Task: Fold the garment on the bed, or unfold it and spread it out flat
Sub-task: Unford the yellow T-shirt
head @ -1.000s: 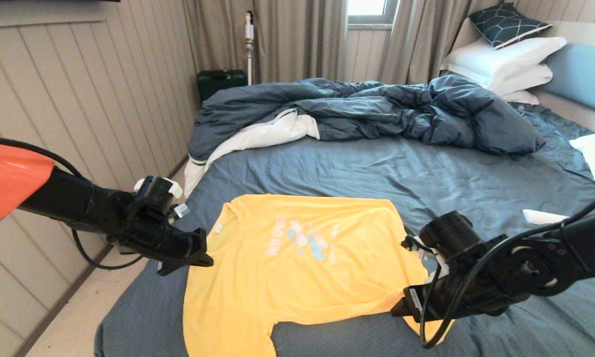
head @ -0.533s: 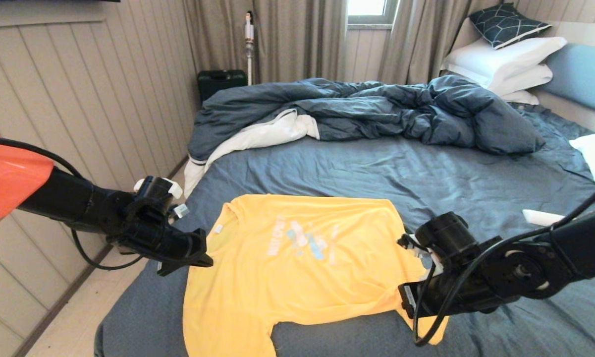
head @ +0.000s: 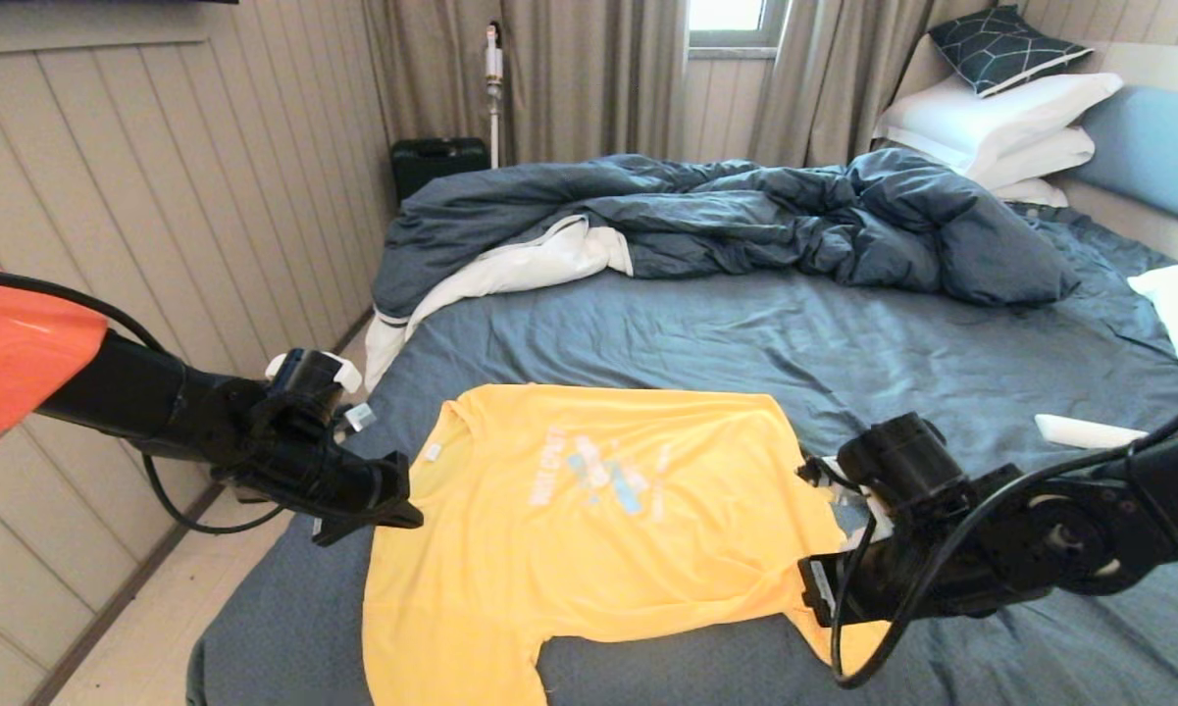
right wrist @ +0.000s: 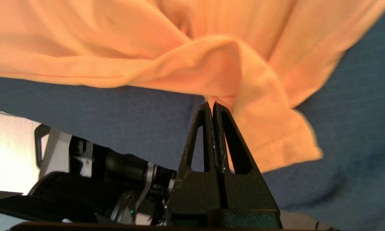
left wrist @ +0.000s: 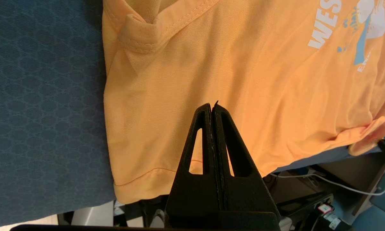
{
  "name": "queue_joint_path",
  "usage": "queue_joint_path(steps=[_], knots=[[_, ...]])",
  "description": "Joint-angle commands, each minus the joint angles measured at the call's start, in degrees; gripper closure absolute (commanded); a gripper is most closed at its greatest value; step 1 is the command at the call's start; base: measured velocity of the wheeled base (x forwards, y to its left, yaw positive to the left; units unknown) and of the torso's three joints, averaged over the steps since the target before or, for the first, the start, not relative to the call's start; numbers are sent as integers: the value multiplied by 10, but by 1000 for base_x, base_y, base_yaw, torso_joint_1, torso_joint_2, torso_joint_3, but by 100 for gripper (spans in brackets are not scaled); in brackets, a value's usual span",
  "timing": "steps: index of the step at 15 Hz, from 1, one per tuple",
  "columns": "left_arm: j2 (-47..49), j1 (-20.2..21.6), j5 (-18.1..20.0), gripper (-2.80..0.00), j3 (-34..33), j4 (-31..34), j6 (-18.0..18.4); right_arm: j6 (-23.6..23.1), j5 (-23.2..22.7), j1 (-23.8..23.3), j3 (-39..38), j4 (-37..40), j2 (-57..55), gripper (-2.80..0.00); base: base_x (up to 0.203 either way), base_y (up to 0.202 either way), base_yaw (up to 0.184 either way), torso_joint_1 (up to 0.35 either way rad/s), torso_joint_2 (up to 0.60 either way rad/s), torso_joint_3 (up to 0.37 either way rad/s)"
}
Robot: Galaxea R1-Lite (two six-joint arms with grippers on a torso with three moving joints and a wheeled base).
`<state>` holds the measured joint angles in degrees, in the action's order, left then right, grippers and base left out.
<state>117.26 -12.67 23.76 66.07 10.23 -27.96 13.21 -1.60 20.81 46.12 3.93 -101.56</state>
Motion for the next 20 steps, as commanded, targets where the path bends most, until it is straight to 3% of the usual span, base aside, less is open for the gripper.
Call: queue_joint_path(steps=[1,3,12,13,20], knots=[[1,0,1,0,0,1,-2,-18,6,0,-1,1,38,-264,0,0,0,0,0,0],[0,0,1,0,0,1,-2,-54,27,0,6,1,39,-280,0,0,0,0,0,0],[-3,-1,1,0,-2,1,0,-57,38,2,52,-2,-63,-280,0,0,0,0,0,0],[-2,-1,1,0,-2,1,0,-57,38,3,49,-2,-61,0,0,0,0,0,0,0],[2,-1,1,0,-1,1,0,-57,38,12,12,-4,-58,0,0,0,0,0,0,0]])
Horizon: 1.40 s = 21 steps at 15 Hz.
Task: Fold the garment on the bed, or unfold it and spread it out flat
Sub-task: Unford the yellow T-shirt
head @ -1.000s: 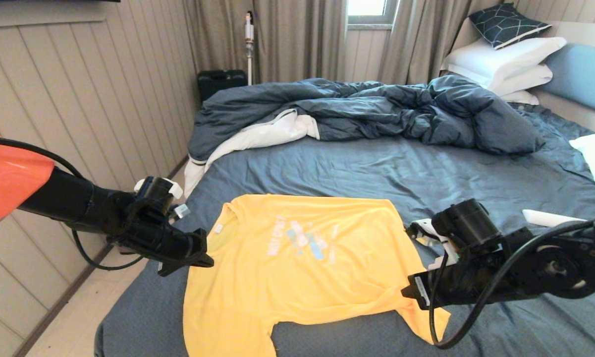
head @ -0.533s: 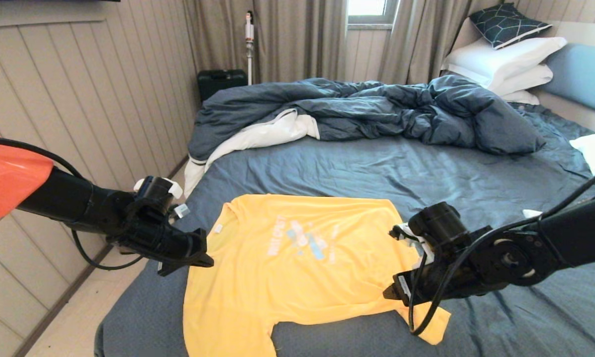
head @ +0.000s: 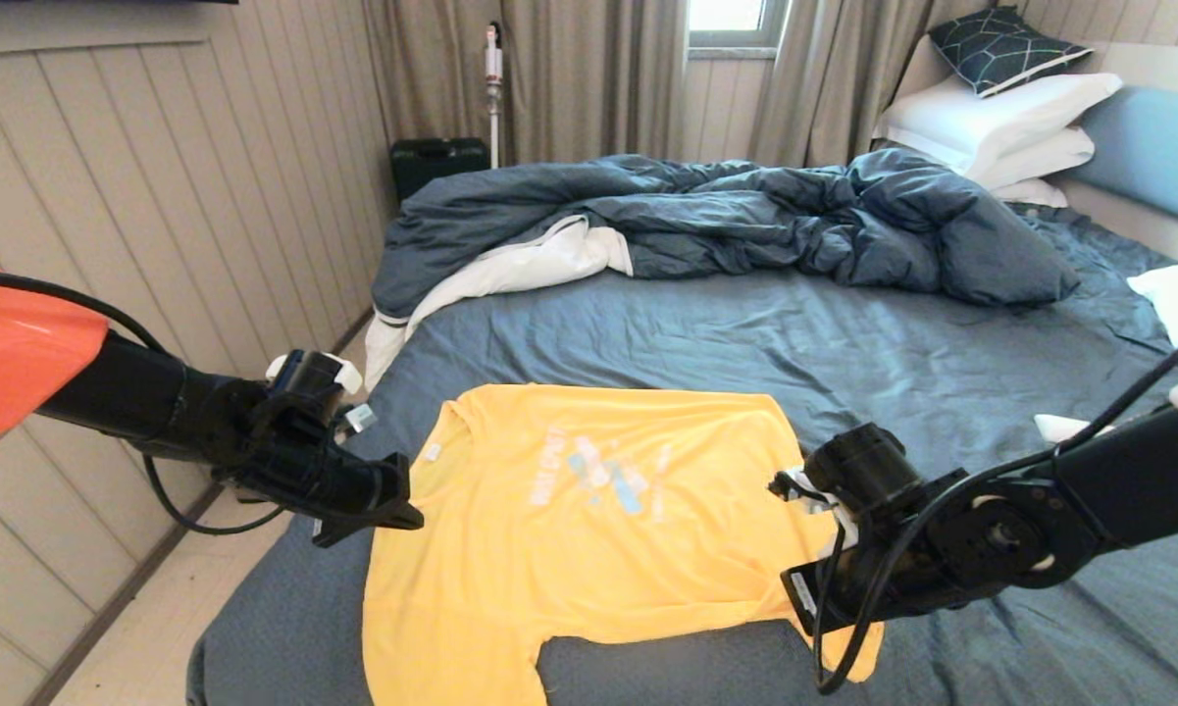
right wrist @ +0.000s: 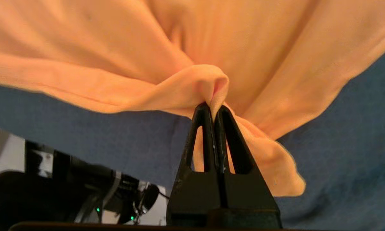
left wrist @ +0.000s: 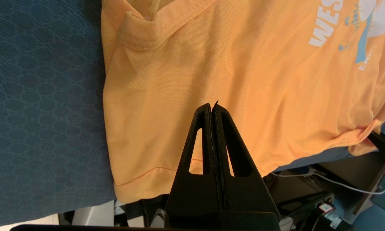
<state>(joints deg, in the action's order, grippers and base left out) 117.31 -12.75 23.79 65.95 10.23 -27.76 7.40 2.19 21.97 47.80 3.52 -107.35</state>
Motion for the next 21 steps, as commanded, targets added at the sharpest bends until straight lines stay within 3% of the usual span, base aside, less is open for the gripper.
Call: queue_joint_path(steps=[1,5,9,21], knots=[[4,-1,1,0,1,1,-2,1,0,1,-12,0,3,0,0,0,0,0,0,0],[6,-1,1,0,1,1,-2,1,0,20,-60,-4,61,0,0,0,0,0,0,0],[10,-7,1,0,1,1,-3,-1,0,38,-156,-4,136,0,0,0,0,0,0,0],[8,-9,1,0,0,1,-3,-23,1,33,-228,-49,106,0,0,0,0,0,0,0]])
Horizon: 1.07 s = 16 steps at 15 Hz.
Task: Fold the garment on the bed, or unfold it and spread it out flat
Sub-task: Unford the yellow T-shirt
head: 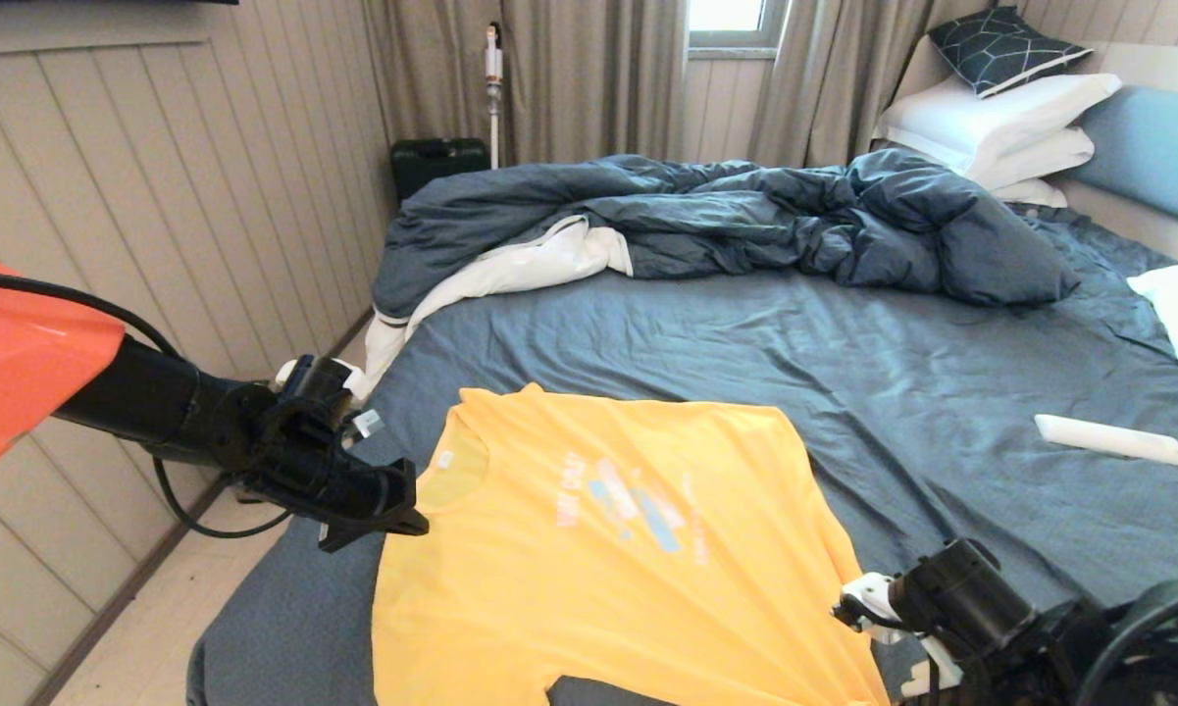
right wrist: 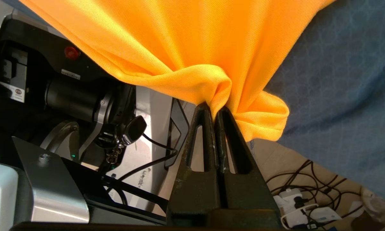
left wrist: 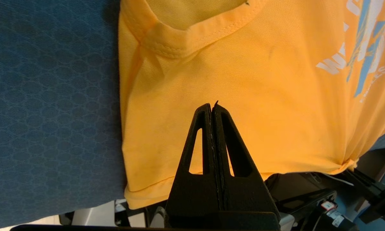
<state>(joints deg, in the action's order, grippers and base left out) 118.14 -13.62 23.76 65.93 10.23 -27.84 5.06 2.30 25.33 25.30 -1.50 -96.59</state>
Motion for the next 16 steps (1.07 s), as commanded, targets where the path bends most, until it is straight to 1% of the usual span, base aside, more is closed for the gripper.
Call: queue_joint_path(steps=[1,3,6,9,11,13,15,16], knots=[[2,0,1,0,0,1,-2,-3,4,-1,-9,-10,-3,-280,0,0,0,0,0,0],[2,0,1,0,0,1,-2,-17,4,-3,-25,-37,-1,-280,0,0,0,0,0,0],[6,-1,1,0,2,1,-2,-21,4,-5,-38,-37,20,-280,0,0,0,0,0,0],[-6,0,1,0,3,1,-2,-21,2,-16,-33,-37,87,-280,0,0,0,0,0,0],[-23,3,1,0,1,1,-1,-24,-6,-33,-2,-35,142,-280,0,0,0,0,0,0],[-50,24,0,0,3,-4,1,-26,-25,-65,60,-34,159,-280,0,0,0,0,0,0],[-64,47,-2,0,3,-39,6,-24,-46,-91,113,-34,139,-280,0,0,0,0,0,0],[-60,47,-3,0,2,-62,16,-20,-52,-103,142,-35,110,-280,0,0,0,0,0,0]])
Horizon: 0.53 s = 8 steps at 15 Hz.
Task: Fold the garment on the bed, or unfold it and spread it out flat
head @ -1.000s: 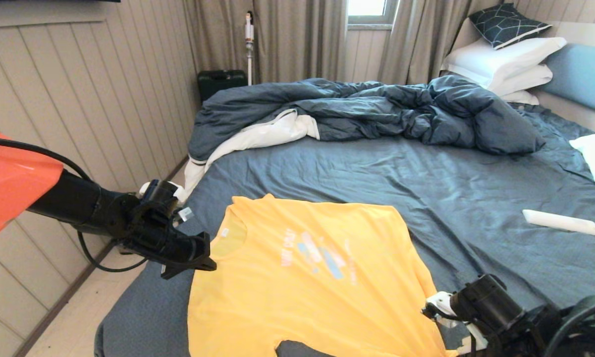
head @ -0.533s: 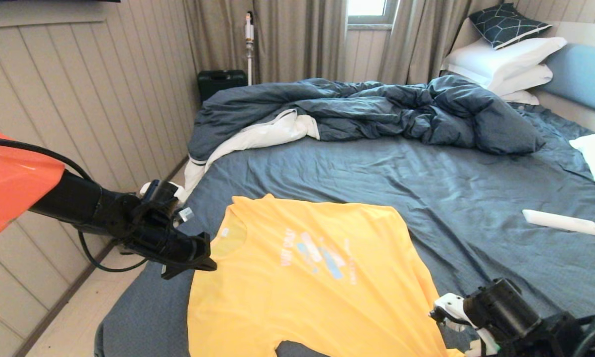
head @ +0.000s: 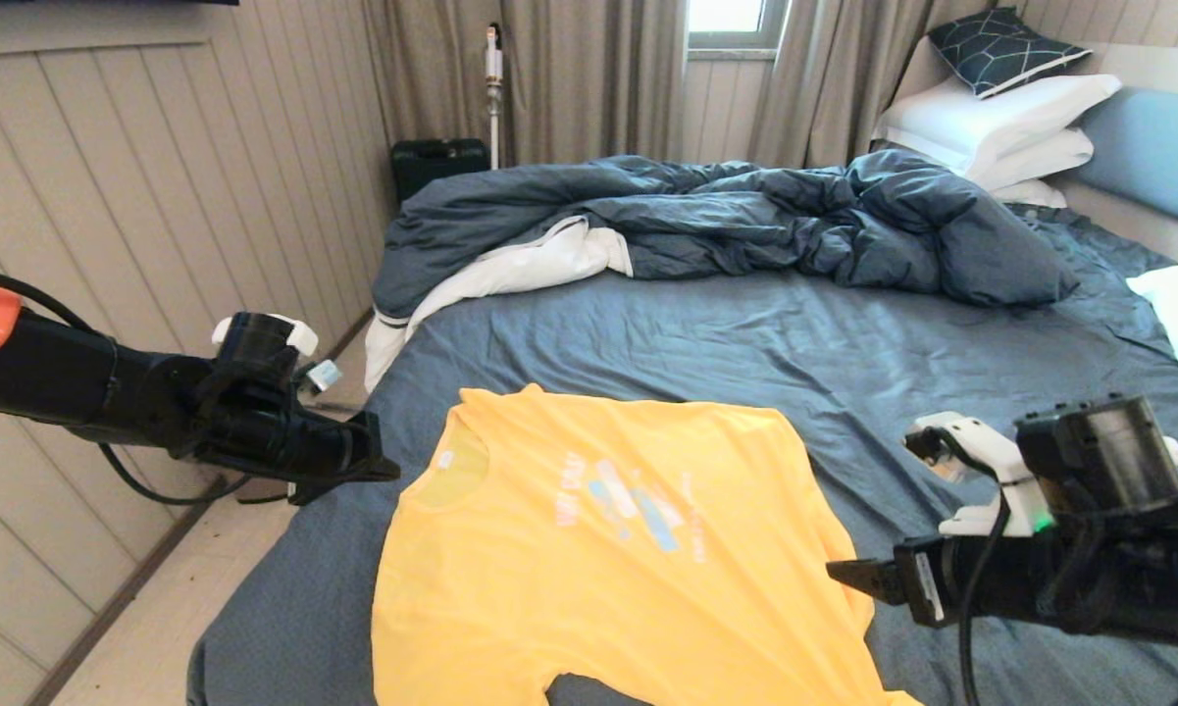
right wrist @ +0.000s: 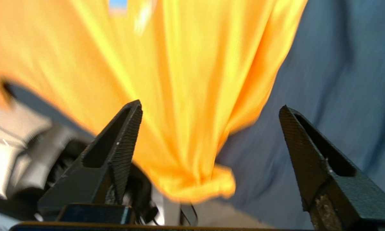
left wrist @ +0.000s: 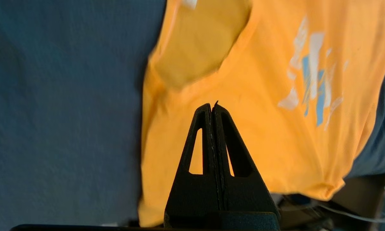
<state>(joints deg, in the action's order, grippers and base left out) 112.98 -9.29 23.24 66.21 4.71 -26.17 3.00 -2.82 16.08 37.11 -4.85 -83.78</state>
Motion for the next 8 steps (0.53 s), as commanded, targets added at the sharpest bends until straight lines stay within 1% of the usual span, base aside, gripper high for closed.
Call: queue_joint_path(steps=[1,3,5,6,8], knots=[[0,4,1,0,-1,-20,17,4,-4,-18,47,-2,-44,-280,0,0,0,0,0,0],[31,4,-3,0,7,-48,47,9,-16,-38,85,-9,-101,-280,0,0,0,0,0,0],[39,11,-5,0,25,-52,50,11,-55,-73,95,-37,-140,-280,0,0,0,0,0,0],[35,13,-5,0,20,-50,50,10,-79,-93,88,-48,-149,-280,0,0,0,0,0,0],[23,23,-5,0,-14,-44,52,8,-120,-130,64,-52,-156,-280,0,0,0,0,0,0]])
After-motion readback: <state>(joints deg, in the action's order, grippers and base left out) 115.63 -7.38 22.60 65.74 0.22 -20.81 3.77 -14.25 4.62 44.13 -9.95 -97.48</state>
